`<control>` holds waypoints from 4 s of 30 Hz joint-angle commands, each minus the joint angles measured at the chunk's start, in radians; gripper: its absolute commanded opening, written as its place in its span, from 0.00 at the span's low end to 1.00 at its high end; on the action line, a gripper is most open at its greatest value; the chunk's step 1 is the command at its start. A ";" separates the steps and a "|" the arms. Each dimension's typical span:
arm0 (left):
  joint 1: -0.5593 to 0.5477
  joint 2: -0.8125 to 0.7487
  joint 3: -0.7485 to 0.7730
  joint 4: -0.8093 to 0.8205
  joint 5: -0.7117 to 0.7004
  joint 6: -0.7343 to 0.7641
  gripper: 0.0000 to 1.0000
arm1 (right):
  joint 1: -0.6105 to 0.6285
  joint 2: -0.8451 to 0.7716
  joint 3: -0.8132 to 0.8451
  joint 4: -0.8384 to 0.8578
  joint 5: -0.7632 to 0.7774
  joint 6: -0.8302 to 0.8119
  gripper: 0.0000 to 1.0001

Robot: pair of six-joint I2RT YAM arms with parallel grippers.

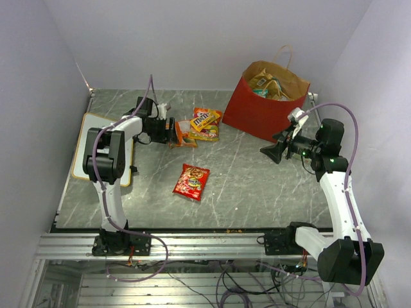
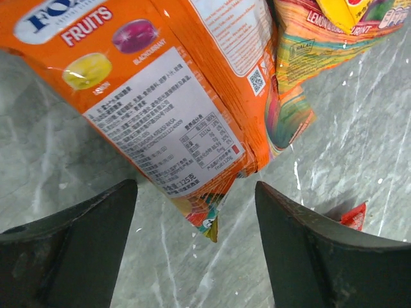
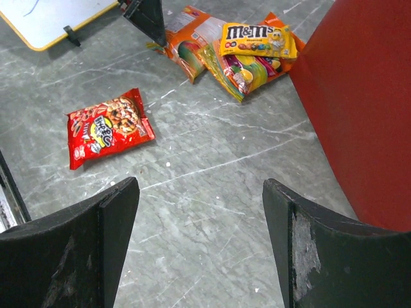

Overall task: Place the snacks into the paper bag
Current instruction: Pick up the snack from the center of the board, then place the snack in the paper bag.

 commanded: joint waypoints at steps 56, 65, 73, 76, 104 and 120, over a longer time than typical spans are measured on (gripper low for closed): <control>-0.453 -0.856 -0.100 -0.275 0.008 0.822 0.07 | 0.312 0.223 0.059 0.656 -0.179 0.595 0.79; -0.464 -0.864 -0.112 -0.231 -0.006 0.752 0.07 | 0.400 0.253 0.070 0.776 -0.194 0.729 0.83; -0.469 -0.866 -0.132 -0.172 -0.107 0.704 0.07 | 0.400 0.276 0.104 0.834 -0.206 0.824 0.84; -0.469 -0.869 -0.142 -0.159 -0.133 0.701 0.07 | 0.399 0.277 0.143 0.799 -0.200 0.808 0.84; -0.469 -0.836 -0.137 -0.001 -0.297 0.523 0.07 | 0.481 0.318 -0.010 0.902 -0.117 0.852 0.69; -0.459 -0.888 -0.212 0.031 -0.247 0.541 0.32 | 0.431 0.273 0.042 0.729 -0.007 0.679 0.00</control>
